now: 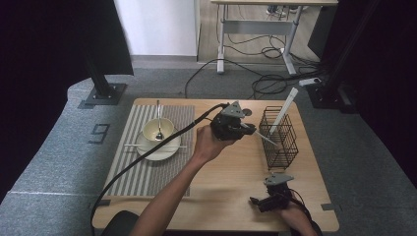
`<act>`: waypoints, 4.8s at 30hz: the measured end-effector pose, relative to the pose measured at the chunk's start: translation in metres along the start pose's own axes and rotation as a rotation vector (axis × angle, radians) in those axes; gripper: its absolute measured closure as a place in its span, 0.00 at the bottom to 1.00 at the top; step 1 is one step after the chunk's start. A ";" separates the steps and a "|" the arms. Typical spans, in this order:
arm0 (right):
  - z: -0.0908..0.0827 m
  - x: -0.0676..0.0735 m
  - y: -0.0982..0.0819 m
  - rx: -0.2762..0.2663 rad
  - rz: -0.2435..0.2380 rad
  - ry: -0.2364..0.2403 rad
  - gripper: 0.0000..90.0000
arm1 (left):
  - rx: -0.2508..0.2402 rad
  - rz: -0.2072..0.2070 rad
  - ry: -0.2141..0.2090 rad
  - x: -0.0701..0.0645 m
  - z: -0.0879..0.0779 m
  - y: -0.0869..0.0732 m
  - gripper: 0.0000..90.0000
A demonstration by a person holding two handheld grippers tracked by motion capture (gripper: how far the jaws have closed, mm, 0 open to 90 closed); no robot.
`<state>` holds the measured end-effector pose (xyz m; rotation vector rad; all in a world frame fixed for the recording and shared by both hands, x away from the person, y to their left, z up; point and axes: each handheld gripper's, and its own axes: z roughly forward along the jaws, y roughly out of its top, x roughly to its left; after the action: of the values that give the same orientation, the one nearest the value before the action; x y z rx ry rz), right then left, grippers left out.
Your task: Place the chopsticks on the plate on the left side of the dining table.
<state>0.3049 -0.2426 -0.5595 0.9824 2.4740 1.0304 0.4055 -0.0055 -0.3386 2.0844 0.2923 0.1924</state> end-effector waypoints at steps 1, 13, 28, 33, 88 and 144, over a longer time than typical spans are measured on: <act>0.000 0.000 0.000 0.001 0.002 0.000 0.00 | -0.003 0.002 0.000 0.000 -0.003 0.000 0.92; 0.000 0.000 0.000 0.001 0.002 0.002 0.00 | -0.014 0.016 0.024 0.000 -0.032 0.001 0.93; 0.001 -0.001 0.001 0.000 -0.004 0.007 0.00 | 0.010 -0.049 0.012 0.007 -0.052 -0.035 0.93; 0.002 -0.002 0.002 0.000 -0.014 0.017 0.00 | 0.008 -0.072 0.002 0.009 -0.056 -0.050 0.93; 0.018 0.007 0.074 -0.119 -0.182 0.138 0.85 | 0.031 -0.138 -0.149 -0.010 -0.033 -0.109 0.92; -0.006 0.020 0.073 -0.151 -0.234 0.183 0.94 | 0.053 -0.121 0.244 0.012 -0.032 -0.169 0.34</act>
<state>0.3230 -0.1943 -0.5037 0.5600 2.5322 1.2528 0.3873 0.1069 -0.4684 2.0888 0.5748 0.3704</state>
